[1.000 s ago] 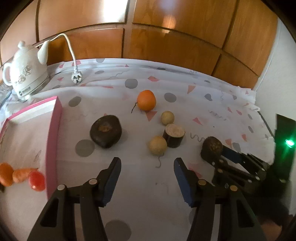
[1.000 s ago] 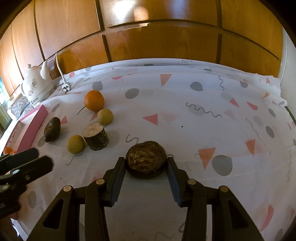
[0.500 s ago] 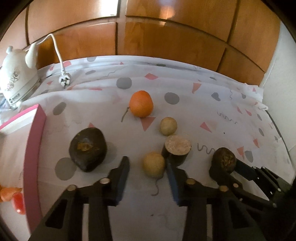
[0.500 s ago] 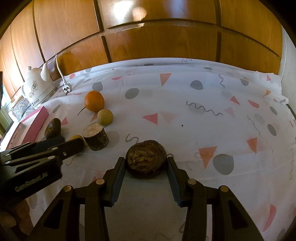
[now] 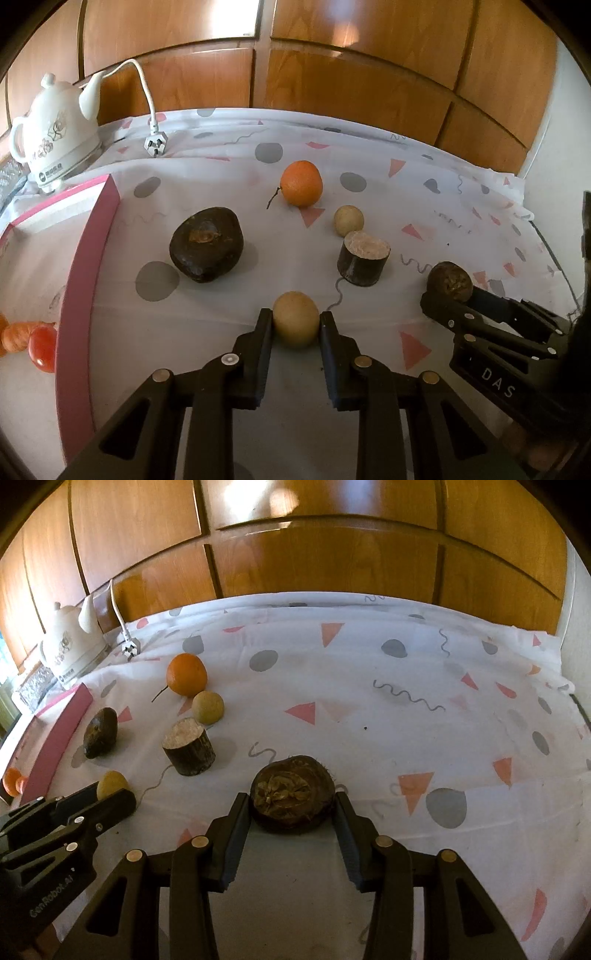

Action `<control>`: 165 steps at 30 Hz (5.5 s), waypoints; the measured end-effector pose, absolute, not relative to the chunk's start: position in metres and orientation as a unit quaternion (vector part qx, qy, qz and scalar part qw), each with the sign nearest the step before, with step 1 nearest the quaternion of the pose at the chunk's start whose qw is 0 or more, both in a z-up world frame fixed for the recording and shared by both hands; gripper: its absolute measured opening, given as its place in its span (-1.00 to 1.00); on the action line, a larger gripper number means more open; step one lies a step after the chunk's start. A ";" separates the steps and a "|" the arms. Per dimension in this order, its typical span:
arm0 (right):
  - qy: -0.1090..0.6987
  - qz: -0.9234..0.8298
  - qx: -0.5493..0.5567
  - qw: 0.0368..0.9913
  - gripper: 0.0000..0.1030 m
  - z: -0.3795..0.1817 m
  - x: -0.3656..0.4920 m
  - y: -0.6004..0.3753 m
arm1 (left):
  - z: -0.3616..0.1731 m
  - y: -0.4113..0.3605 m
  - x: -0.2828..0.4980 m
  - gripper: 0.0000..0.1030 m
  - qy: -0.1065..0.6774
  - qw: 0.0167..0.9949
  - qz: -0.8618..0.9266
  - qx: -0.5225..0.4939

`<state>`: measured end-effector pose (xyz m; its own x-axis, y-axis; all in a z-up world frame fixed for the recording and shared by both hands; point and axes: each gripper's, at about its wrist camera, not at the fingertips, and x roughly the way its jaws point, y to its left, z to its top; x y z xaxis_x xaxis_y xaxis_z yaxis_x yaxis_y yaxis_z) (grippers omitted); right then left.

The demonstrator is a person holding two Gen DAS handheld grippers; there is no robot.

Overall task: Organize fruits
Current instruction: 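Grasp the beige round fruit with the left tool while the right tool holds the brown fruit, then carry both fruits into the pink tray while both tools open to release, then grasp the cylindrical slice with the light cut face with the right tool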

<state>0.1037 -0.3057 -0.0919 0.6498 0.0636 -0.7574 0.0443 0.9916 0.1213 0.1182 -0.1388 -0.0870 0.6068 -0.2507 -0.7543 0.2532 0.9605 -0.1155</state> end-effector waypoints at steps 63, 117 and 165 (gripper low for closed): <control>0.373 0.202 0.010 0.906 -0.13 -0.030 0.069 -0.183 | -0.035 0.063 0.054 -0.52 0.386 0.917 0.050 -0.085; 0.376 0.222 0.041 0.899 -0.10 -0.034 0.072 -0.154 | -0.013 0.055 0.039 -0.02 0.356 0.931 0.046 -0.064; 0.407 0.047 0.014 0.912 -0.37 -0.082 0.138 -0.262 | -0.035 -0.063 0.102 0.10 0.430 0.899 -0.081 -0.032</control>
